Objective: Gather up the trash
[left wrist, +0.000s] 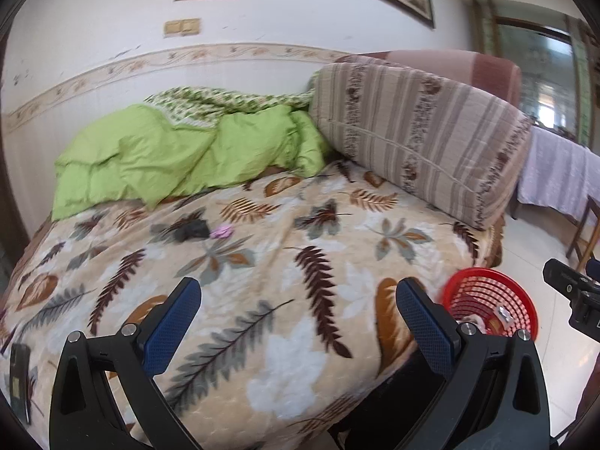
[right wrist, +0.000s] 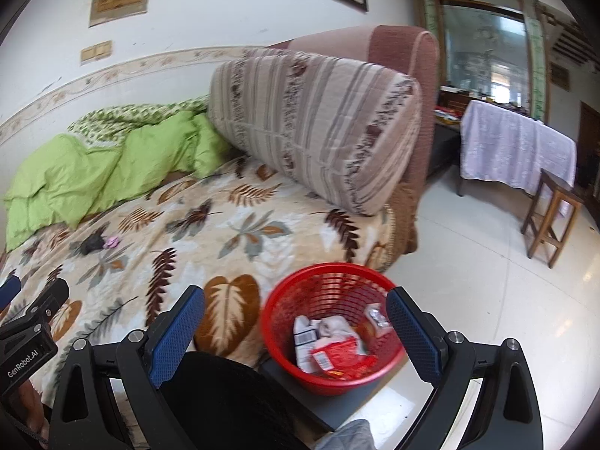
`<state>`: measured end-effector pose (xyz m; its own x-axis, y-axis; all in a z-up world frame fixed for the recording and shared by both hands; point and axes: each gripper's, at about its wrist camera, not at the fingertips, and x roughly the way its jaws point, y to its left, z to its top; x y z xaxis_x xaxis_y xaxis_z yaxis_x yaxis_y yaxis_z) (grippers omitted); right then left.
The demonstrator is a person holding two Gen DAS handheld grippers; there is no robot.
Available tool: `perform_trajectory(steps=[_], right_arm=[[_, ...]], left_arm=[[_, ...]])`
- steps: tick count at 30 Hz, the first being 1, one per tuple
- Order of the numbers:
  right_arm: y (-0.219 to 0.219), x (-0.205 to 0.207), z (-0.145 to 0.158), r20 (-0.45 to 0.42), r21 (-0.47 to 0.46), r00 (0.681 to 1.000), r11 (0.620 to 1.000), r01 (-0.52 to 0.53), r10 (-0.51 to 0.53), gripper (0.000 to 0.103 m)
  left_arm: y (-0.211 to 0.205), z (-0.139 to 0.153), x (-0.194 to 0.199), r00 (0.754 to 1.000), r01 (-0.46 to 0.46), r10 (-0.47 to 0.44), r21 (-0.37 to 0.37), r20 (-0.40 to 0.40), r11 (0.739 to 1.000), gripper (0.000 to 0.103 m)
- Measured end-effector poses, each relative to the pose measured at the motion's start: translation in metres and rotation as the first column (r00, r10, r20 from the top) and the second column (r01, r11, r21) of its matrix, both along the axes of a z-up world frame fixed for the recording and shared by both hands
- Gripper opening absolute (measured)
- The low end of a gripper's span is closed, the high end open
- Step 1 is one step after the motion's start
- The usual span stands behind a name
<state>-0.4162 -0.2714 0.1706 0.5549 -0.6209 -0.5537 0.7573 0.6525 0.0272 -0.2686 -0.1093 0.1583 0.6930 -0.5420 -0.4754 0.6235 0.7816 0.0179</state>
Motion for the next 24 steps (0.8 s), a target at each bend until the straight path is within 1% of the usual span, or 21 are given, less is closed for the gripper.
perform_trajectory(steps=[3, 4, 6, 8, 9, 13, 14, 16, 19, 20, 21, 22, 24], right_arm=[[0.0, 0.033, -0.002, -0.02, 0.023, 0.997, 0.997, -0.07, 0.071, 0.098], [0.0, 0.05, -0.004, -0.019, 0.03, 0.993, 0.993, -0.112, 0.113, 0.098], [0.003, 0.072, -0.007, -0.005, 0.036, 0.984, 0.983, -0.178, 0.178, 0.098], [0.008, 0.105, -0.017, 0.017, 0.05, 0.967, 0.966, -0.255, 0.254, 0.102], [0.01, 0.125, -0.024, -0.01, 0.062, 0.962, 0.96, -0.273, 0.274, 0.102], [0.021, 0.199, -0.059, -0.086, 0.122, 0.935, 0.935, -0.334, 0.345, 0.102], [0.025, 0.222, -0.072, -0.107, 0.133, 0.927, 0.929, -0.345, 0.359, 0.102], [0.03, 0.253, -0.09, -0.137, 0.145, 0.914, 0.92, -0.364, 0.383, 0.102], [0.031, 0.303, -0.12, -0.189, 0.208, 0.9, 0.911, -0.355, 0.393, 0.102], [0.029, 0.32, -0.13, -0.215, 0.244, 0.894, 0.908, -0.34, 0.393, 0.102], [0.028, 0.334, -0.139, -0.227, 0.26, 0.895, 0.909, -0.325, 0.385, 0.102], [0.028, 0.341, -0.142, -0.23, 0.258, 0.895, 0.911, -0.323, 0.382, 0.102], [0.027, 0.358, -0.15, -0.231, 0.232, 0.9, 0.919, -0.318, 0.369, 0.102]], left_arm=[[0.023, -0.004, 0.026, 0.994, -0.1, 0.1, -0.003, -0.042, 0.995, 0.103], [0.035, -0.008, 0.039, 0.987, -0.151, 0.151, -0.001, -0.063, 0.988, 0.103], [0.051, -0.018, 0.058, 0.969, -0.225, 0.225, 0.017, -0.102, 0.974, 0.103], [0.069, -0.032, 0.083, 0.939, -0.306, 0.311, 0.055, -0.146, 0.95, 0.103], [0.079, -0.041, 0.096, 0.921, -0.343, 0.351, 0.071, -0.17, 0.936, 0.103], [0.105, -0.072, 0.133, 0.863, -0.426, 0.442, 0.116, -0.247, 0.897, 0.103], [0.108, -0.077, 0.139, 0.856, -0.436, 0.454, 0.125, -0.249, 0.891, 0.103], [0.105, -0.088, 0.154, 0.847, -0.441, 0.468, 0.159, -0.254, 0.883, 0.103], [0.097, -0.102, 0.179, 0.846, -0.43, 0.47, 0.196, -0.252, 0.881, 0.103], [0.093, -0.111, 0.193, 0.838, -0.42, 0.468, 0.216, -0.28, 0.882, 0.103], [0.092, -0.115, 0.202, 0.834, -0.409, 0.459, 0.213, -0.308, 0.887, 0.103], [0.09, -0.121, 0.213, 0.825, -0.401, 0.45, 0.206, -0.342, 0.892, 0.103], [0.09, -0.135, 0.236, 0.804, -0.402, 0.456, 0.217, -0.381, 0.89, 0.103]])
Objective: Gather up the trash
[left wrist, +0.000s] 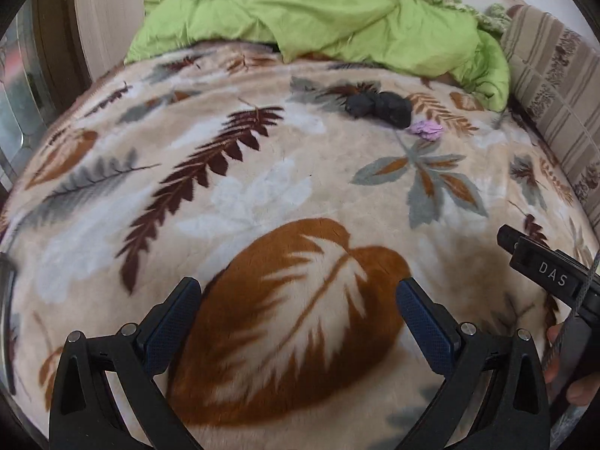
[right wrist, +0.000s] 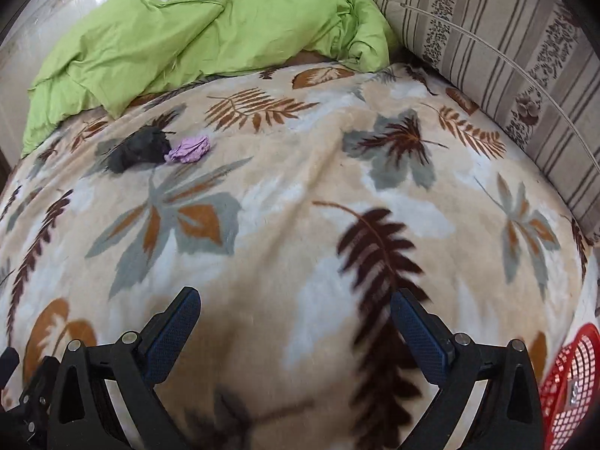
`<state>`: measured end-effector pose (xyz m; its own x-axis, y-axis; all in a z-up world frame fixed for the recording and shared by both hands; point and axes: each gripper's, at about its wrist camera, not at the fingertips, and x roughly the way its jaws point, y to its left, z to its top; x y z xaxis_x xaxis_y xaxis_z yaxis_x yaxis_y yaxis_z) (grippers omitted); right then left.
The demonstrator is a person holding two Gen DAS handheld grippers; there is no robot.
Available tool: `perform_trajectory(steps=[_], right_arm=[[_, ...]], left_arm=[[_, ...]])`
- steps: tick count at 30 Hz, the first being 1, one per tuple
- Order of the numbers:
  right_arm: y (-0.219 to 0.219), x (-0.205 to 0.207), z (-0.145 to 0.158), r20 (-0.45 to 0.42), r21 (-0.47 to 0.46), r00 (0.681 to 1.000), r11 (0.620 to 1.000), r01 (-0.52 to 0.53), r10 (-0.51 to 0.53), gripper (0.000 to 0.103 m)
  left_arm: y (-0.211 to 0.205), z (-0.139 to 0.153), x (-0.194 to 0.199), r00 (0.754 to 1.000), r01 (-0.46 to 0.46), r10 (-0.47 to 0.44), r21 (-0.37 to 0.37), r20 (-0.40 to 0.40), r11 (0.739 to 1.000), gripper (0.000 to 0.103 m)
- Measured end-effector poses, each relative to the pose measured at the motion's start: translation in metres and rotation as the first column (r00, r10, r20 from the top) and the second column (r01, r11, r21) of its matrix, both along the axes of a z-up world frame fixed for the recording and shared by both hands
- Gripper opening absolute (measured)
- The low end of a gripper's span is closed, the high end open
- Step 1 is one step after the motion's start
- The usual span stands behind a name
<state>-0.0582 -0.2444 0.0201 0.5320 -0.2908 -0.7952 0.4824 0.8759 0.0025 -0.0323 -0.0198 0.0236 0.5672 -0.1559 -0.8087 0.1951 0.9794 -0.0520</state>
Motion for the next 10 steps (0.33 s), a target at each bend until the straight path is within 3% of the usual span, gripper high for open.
perform_trajectory(steps=[2, 4, 10], right_arm=[[0.001, 0.014, -0.009, -0.008, -0.015, 1.0, 1.0, -0.013, 0.013, 0.102], [0.001, 0.026, -0.019, -0.064, -0.008, 0.998, 1.0, -0.029, 0.028, 0.102], [0.004, 0.02, -0.021, -0.019, -0.04, 1.0, 0.999, -0.022, 0.022, 0.102]], left_arm=[[0.001, -0.009, 0.015, 1.0, -0.018, 0.017, -0.012, -0.022, 1.0, 0.103], [-0.001, -0.01, 0.02, 1.0, -0.022, 0.022, 0.008, 0.007, 1.0, 0.103], [0.0, -0.013, 0.026, 1.0, -0.013, 0.013, -0.002, 0.003, 1.0, 0.103]])
